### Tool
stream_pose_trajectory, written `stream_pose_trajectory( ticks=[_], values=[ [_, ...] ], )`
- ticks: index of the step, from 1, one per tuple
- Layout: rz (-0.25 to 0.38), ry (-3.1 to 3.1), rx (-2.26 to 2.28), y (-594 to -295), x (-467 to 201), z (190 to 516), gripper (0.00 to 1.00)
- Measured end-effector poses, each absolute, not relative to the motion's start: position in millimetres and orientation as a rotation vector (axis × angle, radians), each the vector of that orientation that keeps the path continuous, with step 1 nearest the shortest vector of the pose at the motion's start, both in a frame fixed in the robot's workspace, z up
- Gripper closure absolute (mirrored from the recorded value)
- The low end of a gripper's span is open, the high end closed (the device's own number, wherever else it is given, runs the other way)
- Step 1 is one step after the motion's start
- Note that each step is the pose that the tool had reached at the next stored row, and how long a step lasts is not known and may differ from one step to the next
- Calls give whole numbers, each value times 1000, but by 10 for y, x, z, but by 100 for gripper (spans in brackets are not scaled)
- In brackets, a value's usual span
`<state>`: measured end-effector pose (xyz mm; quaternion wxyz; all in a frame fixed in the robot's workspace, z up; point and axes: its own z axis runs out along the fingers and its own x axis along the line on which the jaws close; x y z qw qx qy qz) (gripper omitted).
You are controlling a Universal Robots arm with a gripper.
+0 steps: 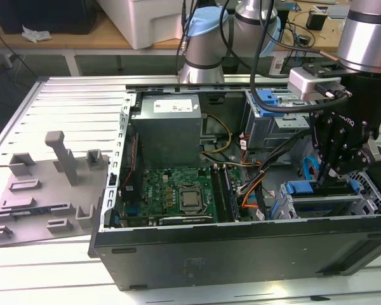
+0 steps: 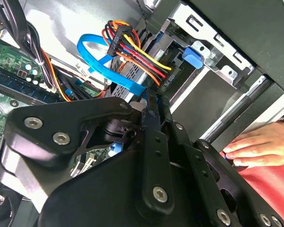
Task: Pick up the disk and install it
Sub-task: 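Insert the second disk wire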
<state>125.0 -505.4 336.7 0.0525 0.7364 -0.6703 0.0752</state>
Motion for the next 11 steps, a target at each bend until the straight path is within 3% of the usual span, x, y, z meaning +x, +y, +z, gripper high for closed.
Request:
stream_pose_trajectory(
  ticks=[11],
  values=[
    [229, -2038, 2239, -5057, 1250, 3367, 84]
  ],
)
